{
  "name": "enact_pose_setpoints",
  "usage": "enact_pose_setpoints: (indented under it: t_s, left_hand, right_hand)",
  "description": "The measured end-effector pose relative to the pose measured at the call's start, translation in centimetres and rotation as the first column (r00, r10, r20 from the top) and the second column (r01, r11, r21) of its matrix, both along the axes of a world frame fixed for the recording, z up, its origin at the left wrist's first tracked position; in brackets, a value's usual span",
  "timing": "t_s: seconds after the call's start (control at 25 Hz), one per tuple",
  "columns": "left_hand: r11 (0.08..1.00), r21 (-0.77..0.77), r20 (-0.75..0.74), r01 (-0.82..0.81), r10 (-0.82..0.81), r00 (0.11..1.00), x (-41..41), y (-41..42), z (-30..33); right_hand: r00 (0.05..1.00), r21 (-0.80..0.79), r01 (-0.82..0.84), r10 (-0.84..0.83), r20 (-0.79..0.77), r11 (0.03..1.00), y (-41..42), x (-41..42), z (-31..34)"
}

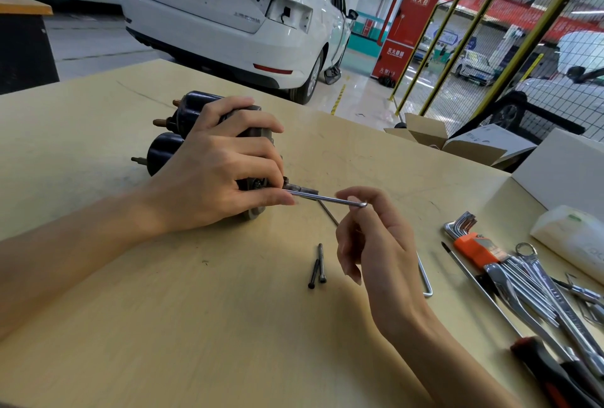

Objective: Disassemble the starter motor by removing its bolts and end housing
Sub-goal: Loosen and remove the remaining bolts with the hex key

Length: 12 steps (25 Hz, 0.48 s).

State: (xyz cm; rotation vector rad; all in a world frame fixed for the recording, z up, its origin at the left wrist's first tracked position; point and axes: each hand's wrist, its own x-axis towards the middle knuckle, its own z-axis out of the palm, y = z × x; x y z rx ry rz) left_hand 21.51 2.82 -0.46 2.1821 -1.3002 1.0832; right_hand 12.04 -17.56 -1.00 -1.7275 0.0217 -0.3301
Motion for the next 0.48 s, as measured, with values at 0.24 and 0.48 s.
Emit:
enact_pose_setpoints:
  t_s: [0.24,0.48]
  left_hand:
    - [1.0,-0.01,-0.003,0.002,-0.002,1.0,0.0,-0.03,-0.03]
    - [1.0,-0.019,-0.002,0.001,-0.001,1.0,-0.05,-0.05,-0.02]
  right_hand:
    - [1.0,0.041,-0.006,0.006,-0.002,0.999,0.04,-0.06,0.03]
    - [0.999,0.06,-0.037,0.039,-0.033,0.998,-0.01,-0.05,0.05]
